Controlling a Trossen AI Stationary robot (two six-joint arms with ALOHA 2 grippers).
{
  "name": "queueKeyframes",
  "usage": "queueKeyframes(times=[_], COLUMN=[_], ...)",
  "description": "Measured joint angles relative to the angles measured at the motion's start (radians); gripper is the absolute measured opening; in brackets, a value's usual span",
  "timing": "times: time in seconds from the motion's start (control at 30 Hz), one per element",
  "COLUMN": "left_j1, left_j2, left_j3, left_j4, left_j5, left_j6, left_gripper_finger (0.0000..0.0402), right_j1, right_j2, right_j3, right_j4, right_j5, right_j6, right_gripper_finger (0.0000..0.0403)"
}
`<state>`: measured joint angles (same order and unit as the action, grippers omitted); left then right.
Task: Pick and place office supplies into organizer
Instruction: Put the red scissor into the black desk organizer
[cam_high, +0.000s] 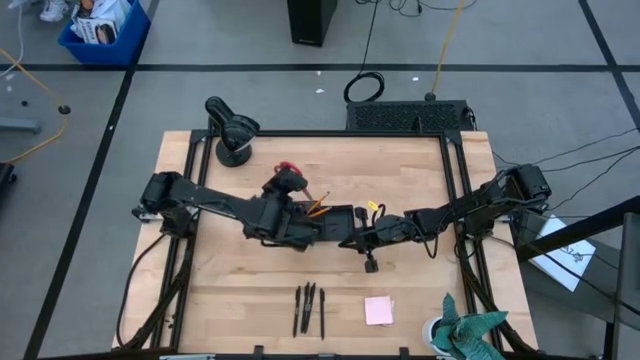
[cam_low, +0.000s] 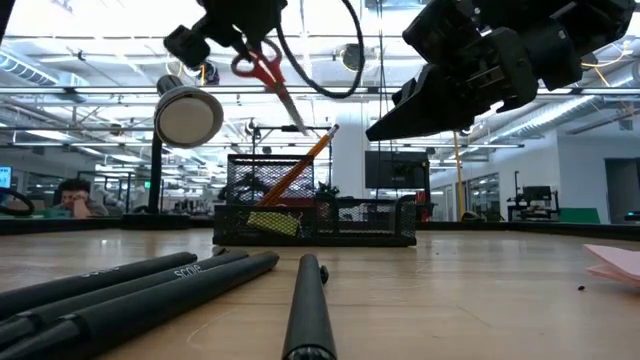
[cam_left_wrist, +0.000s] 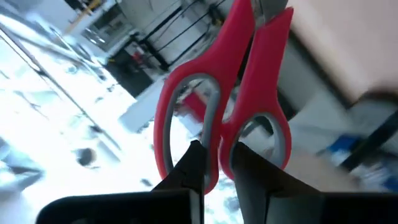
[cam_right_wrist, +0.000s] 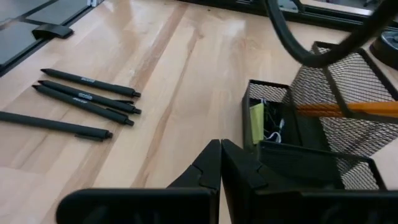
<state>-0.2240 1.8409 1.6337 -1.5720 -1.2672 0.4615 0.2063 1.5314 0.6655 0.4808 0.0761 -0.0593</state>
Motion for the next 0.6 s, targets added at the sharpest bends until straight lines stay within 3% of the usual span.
queueKeyframes(times=[0.3,0.6], left_j1=[0.014,0.023], left_j2=[-0.011,-0.010], left_j3=[-0.002,-0.046], left_j4=[0.004,0.099], left_j5=[-0.008,-0.017], left_j6=[0.174,0.358], left_gripper_finger=[0.0043,0.0005], right_j1=[0.000,-0.001], right_j2=[0.000,0.000], right_j3=[-0.031,-0.042], right_j4=[0.020,0.026], right_j5=[0.001,0.004], right_j6=[0.022,0.017], right_gripper_finger=[0.0004,0.0004])
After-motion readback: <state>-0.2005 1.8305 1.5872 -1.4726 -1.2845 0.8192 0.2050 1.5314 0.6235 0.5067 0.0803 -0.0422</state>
